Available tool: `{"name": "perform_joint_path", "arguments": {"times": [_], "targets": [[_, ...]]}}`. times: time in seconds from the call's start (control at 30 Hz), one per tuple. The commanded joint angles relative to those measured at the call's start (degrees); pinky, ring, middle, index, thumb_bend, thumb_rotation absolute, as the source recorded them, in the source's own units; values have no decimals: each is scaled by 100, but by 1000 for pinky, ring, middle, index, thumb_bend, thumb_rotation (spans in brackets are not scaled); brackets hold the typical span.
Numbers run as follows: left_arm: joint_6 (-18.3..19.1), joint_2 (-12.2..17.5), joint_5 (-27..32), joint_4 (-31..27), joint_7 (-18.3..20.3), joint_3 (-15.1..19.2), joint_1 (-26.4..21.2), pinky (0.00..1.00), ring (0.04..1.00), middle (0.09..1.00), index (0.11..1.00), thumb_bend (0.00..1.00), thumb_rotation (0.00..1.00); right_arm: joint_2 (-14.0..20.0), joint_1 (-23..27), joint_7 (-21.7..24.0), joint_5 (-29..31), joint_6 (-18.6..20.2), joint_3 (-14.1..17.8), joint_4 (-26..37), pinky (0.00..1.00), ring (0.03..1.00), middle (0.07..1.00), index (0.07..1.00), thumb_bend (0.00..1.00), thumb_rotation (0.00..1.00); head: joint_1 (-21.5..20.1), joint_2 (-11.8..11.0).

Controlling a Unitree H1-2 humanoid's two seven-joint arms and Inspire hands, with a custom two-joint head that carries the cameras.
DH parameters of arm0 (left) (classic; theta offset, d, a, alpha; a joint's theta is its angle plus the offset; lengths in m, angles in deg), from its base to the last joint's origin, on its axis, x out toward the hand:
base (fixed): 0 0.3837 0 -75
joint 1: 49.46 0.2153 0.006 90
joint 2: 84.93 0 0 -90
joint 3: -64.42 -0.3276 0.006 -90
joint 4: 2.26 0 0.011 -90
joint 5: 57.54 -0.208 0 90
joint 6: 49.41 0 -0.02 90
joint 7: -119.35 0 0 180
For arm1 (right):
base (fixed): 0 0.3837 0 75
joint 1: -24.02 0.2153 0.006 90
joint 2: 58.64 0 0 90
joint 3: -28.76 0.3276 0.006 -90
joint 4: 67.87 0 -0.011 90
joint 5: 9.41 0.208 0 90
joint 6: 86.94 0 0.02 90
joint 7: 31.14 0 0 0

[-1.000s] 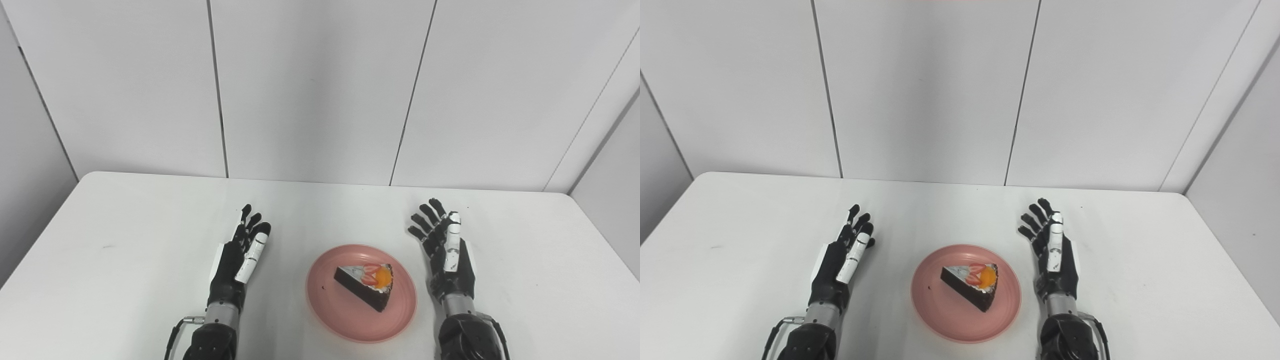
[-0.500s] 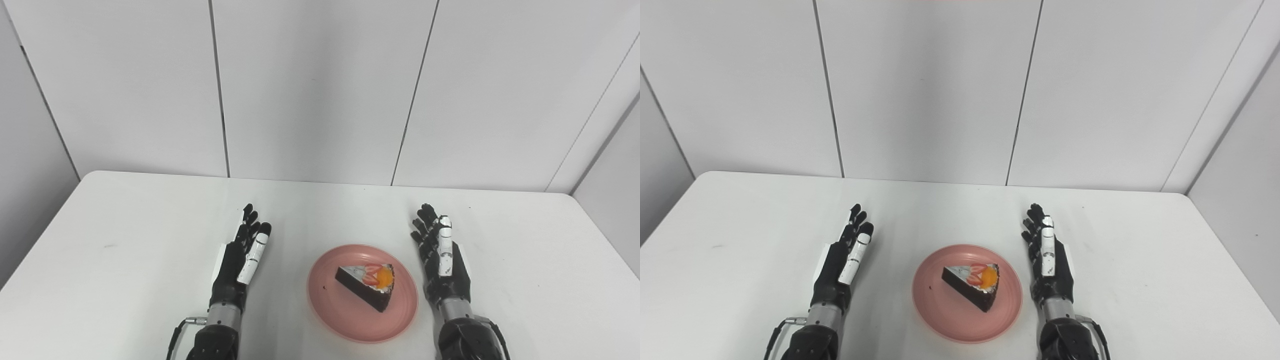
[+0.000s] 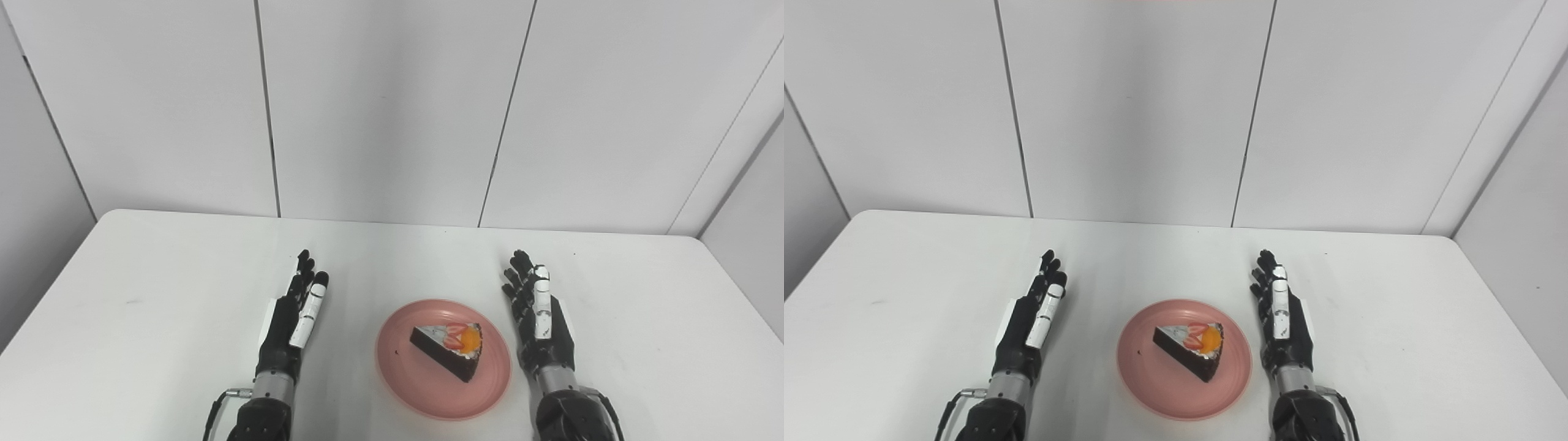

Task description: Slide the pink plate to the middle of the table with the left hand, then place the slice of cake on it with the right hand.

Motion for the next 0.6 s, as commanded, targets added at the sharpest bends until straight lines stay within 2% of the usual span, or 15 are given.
{"name": "perform_joint_path", "arguments": {"times": [0.0,0.57], "targets": [[50,17,-39,-71,-45,-3,-2,934,986,1000,971,569,883,-6,-89,59,21,26,7,-40,957,946,949,914,871,970,8,3],[89,6,6,-119,-23,-1,-2,958,992,1000,984,571,867,-12,-104,40,-63,73,-23,8,956,941,944,924,884,968,9,26]]}}
